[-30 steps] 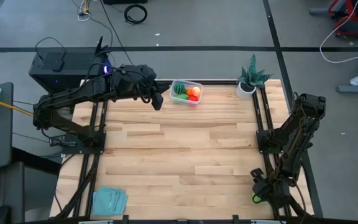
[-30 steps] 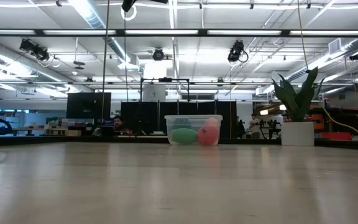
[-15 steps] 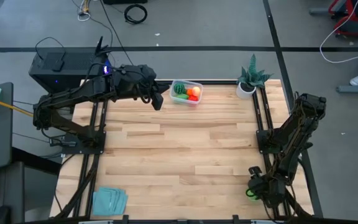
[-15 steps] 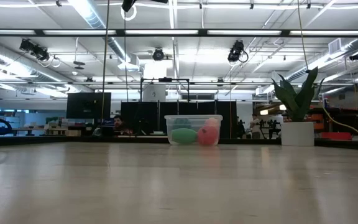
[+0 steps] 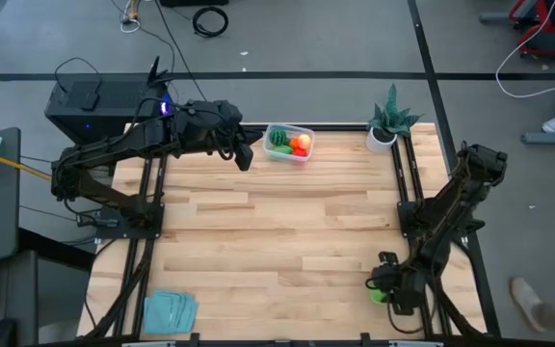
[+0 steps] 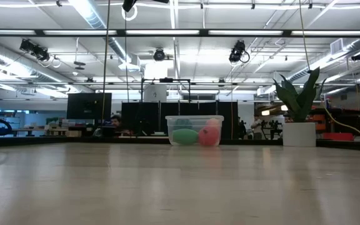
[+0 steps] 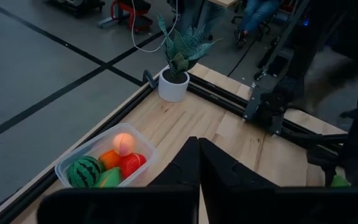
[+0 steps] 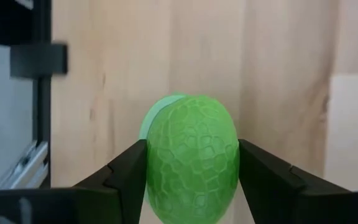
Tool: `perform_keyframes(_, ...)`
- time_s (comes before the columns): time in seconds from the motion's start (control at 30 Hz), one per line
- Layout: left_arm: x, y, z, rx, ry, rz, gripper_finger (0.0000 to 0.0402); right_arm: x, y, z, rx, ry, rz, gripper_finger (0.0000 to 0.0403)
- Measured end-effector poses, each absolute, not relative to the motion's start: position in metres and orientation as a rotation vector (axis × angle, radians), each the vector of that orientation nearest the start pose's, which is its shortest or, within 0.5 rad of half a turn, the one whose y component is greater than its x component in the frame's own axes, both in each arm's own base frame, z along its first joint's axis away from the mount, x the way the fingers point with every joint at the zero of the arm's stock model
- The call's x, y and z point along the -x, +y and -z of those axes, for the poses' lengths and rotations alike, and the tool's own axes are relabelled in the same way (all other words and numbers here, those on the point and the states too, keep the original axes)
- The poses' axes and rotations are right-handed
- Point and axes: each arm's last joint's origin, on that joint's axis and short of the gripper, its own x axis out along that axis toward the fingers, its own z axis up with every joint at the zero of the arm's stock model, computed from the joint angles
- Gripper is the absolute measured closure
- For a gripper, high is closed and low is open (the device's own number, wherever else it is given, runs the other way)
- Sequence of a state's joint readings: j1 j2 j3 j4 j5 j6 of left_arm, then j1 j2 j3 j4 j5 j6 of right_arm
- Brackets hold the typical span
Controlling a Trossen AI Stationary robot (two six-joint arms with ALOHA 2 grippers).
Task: Pick and placing Produce into tupperware
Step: Put the green cabbage into the transparent container
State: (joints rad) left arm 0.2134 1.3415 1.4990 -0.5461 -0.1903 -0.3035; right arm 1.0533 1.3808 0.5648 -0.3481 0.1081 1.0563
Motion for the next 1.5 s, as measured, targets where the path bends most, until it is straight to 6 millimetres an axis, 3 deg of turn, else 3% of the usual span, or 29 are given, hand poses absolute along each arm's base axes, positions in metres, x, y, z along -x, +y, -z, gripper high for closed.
perform_keyframes(0.23,-0.274,0.065,-0.422,0.3,0.328,-0.455,0.0374,-0.131,0.177,-0.137,-0.325,1.249,-0.109,0.0184)
perform_keyframes(0.53,-0.274,0.065,-0.422,0.3,0.328,-0.455,0.0396,-0.151,0.161,-0.137,-0.383,1.202,0.006,0.0179)
perform_keyframes(0.87,-0.274,0.065,-0.422,0.3,0.328,-0.455,0.0374,-0.17,0.143,-0.138,-0.492,1.078,0.184,0.0182)
perform_keyframes(1.1,-0.274,0.065,-0.422,0.299,0.328,-0.455,0.0396,-0.189,0.137,-0.151,-0.524,0.991,0.235,0.0184)
perform_keyframes(1.27,-0.274,0.065,-0.422,0.299,0.329,-0.455,0.0384,-0.205,0.129,-0.163,-0.539,0.937,0.275,0.0181)
perform_keyframes(1.5,-0.274,0.066,-0.422,0.297,0.329,-0.458,0.0374,-0.232,0.099,-0.188,-0.559,0.852,0.451,0.0182)
